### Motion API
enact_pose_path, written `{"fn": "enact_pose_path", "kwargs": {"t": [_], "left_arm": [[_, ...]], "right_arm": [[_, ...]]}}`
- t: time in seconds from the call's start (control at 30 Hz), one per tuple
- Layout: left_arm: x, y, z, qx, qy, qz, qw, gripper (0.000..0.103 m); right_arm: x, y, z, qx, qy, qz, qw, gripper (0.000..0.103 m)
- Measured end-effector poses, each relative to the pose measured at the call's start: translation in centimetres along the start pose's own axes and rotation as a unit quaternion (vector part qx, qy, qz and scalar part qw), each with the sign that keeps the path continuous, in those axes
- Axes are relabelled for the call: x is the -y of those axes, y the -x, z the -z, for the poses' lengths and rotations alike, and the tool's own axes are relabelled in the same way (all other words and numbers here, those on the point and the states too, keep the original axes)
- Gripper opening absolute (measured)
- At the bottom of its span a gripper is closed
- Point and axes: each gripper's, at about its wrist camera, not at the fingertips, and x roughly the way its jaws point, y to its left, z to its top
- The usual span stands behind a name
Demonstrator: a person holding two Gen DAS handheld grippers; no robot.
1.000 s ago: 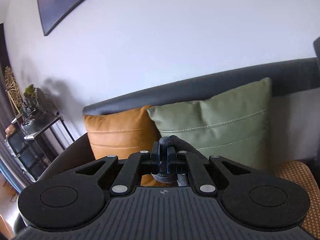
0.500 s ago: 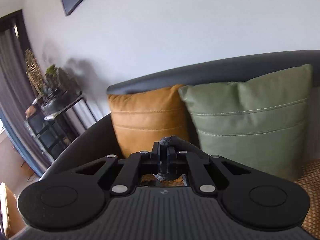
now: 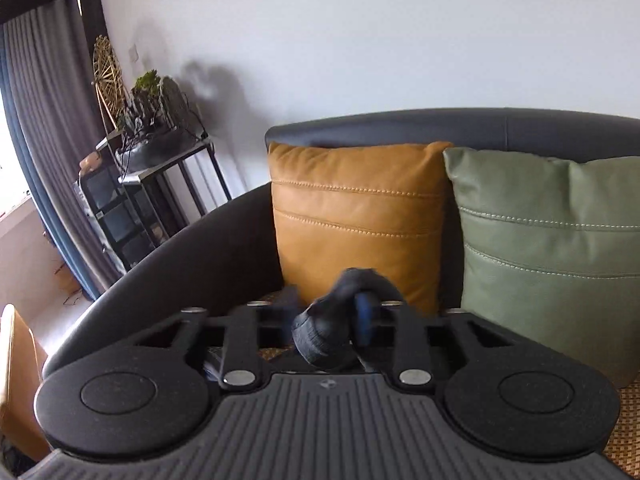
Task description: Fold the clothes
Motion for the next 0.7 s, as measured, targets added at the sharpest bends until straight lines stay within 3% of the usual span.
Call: {"fn": "enact_pose_path", "kwargs": {"t": [0.07,0.17,0.27,0.43,0.5,0.57,0.63,0.7], "left_arm": [[-3.4,0.4,0.9,-0.007,0.032,-0.061,0.9976,0.007],[-7.9,0.6,3.7,-0.033,0.052,-0.122,0.9906,0.027],[-11.9,0.6,7.6,-0.077,0.083,-0.129,0.9851,0.03],[-16.8,-0.2,12.7,-0.135,0.156,-0.13,0.9699,0.03],[-18.3,-0.1,13.8,-0.15,0.176,-0.127,0.9646,0.031],[-19.1,-0.1,14.0,-0.15,0.181,-0.119,0.9647,0.036],[-19.9,-0.2,14.2,-0.15,0.186,-0.11,0.9648,0.042],[-20.1,-0.2,14.2,-0.149,0.194,-0.099,0.9645,0.043]], "right_arm": [[1.5,-0.2,1.6,-0.007,-0.016,0.017,1.0,0.05],[3.8,-0.5,4.2,-0.018,-0.039,0.042,0.998,0.05],[6.7,-4.2,10.9,-0.091,-0.053,0.084,0.991,0.05],[9.2,-10.9,22.6,-0.217,-0.06,0.119,0.967,0.048],[8.9,-12.3,24.8,-0.226,-0.037,0.129,0.965,0.048],[8.2,-13.3,26.1,-0.225,0.0,0.143,0.964,0.047],[7.4,-13.8,26.8,-0.214,0.051,0.167,0.961,0.048],[6.3,-14.1,27.3,-0.202,0.139,0.188,0.951,0.048]]}}
